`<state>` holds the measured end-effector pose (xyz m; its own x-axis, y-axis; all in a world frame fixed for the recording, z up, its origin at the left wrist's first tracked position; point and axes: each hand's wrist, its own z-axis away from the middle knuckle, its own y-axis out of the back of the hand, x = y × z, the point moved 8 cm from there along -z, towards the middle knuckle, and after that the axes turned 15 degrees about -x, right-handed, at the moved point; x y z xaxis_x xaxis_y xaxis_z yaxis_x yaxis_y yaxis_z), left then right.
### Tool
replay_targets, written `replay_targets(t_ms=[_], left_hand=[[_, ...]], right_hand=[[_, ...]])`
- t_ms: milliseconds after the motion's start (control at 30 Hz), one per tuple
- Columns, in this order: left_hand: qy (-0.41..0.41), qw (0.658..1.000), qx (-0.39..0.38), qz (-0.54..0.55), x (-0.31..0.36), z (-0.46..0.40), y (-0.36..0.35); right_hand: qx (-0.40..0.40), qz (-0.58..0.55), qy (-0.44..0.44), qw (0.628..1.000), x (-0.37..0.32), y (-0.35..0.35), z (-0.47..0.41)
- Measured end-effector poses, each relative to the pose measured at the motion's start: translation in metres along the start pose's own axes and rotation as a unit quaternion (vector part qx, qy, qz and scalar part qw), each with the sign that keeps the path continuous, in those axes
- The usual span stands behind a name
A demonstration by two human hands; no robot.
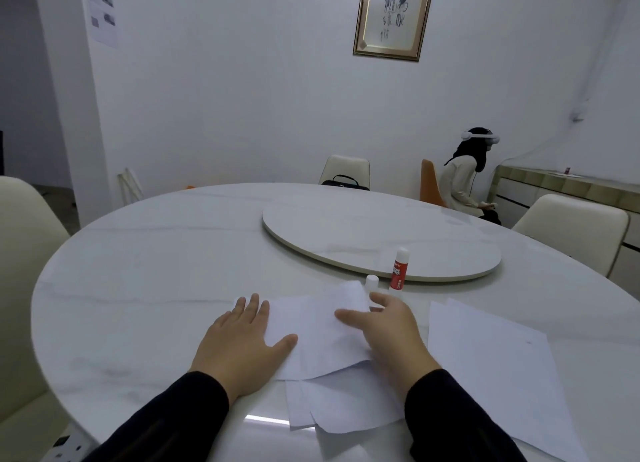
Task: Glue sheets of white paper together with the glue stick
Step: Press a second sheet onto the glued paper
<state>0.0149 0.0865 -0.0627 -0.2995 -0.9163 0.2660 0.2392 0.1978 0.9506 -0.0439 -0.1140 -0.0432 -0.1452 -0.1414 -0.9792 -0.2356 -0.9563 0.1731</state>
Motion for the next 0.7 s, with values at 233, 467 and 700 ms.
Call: replay_targets(t_ms=[233,467,700], left_hand=[[-0.023,0.995,0.020,0.098,-0.005,-0.003,0.005],[-0.031,0.946,0.145,0.288,-0.024,0.007,0.027],[-0.145,0.985,0.035,0.088,0.045,0.011,0.012]], right_hand=[[0.020,0.185,-0.015,0.982,-0.003,0.015,-0.012],[0.101,0.021,0.133,0.986,-0.071,0.094,0.019],[0.263,-0.267,0.136,0.917,-0.060,0.198,-0.004]])
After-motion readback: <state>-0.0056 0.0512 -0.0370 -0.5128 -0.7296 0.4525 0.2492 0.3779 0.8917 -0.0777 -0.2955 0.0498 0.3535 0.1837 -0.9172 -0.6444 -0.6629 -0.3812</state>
